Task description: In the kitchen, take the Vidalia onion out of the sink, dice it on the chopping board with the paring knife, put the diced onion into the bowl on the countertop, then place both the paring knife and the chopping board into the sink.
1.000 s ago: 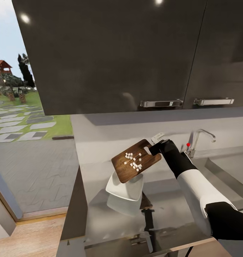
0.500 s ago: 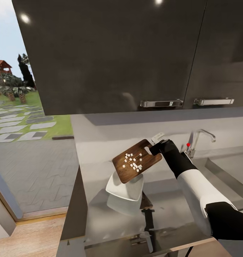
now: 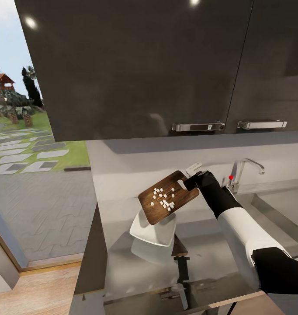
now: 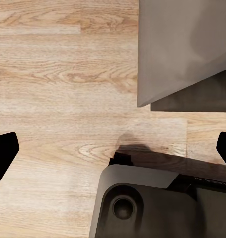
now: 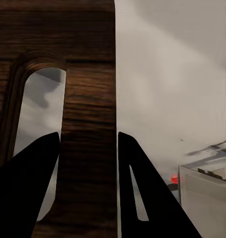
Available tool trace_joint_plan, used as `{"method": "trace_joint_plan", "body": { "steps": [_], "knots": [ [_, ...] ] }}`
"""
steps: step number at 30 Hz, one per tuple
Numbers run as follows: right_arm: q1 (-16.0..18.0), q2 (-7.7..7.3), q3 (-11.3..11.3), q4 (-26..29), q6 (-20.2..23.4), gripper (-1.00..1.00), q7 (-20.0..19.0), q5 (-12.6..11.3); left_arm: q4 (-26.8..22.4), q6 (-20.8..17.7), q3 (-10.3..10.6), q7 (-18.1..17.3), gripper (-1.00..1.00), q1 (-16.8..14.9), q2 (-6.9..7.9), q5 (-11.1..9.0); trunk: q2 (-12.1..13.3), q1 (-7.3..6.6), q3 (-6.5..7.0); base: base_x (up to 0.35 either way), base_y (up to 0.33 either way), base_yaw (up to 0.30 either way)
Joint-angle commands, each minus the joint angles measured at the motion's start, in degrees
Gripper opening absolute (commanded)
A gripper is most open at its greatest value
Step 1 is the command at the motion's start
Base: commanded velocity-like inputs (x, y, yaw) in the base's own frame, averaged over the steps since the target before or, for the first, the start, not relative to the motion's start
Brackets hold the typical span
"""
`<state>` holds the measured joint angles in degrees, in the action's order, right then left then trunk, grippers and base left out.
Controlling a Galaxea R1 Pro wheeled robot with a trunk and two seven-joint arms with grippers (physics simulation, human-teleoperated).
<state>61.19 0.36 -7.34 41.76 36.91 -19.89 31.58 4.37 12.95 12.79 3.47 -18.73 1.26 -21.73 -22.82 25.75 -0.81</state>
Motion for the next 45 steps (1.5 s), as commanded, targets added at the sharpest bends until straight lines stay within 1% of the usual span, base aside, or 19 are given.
{"method": "trace_joint_plan", "body": {
  "steps": [1,41,43,45],
  "knots": [
    [0.04,0.0,-0.04,0.07,0.18,-1.0,-0.42,0.59,0.2,0.33,0.48,0.04,1.0,-0.08,-0.03,-0.33,-0.1,0.03,-0.08,0.0,0.0,0.0],
    [0.04,-0.09,-0.05,0.07,0.18,-1.0,-0.27,0.67,0.2,0.33,0.48,0.04,1.0,-0.08,-0.03,-0.33,-0.1,0.03,-0.08,0.0,0.0,0.0],
    [0.02,-0.08,0.0,0.07,0.18,-1.0,-0.29,1.05,0.2,0.33,0.48,0.04,1.0,-0.08,-0.03,-0.33,-0.1,0.03,-0.08,0.0,0.0,0.0],
    [0.02,-0.01,0.02,0.07,0.18,-1.0,-0.31,2.18,0.2,0.33,0.48,0.04,1.0,-0.08,-0.03,-0.33,-0.1,0.03,-0.08,0.0,0.0,0.0]
  ]
}}
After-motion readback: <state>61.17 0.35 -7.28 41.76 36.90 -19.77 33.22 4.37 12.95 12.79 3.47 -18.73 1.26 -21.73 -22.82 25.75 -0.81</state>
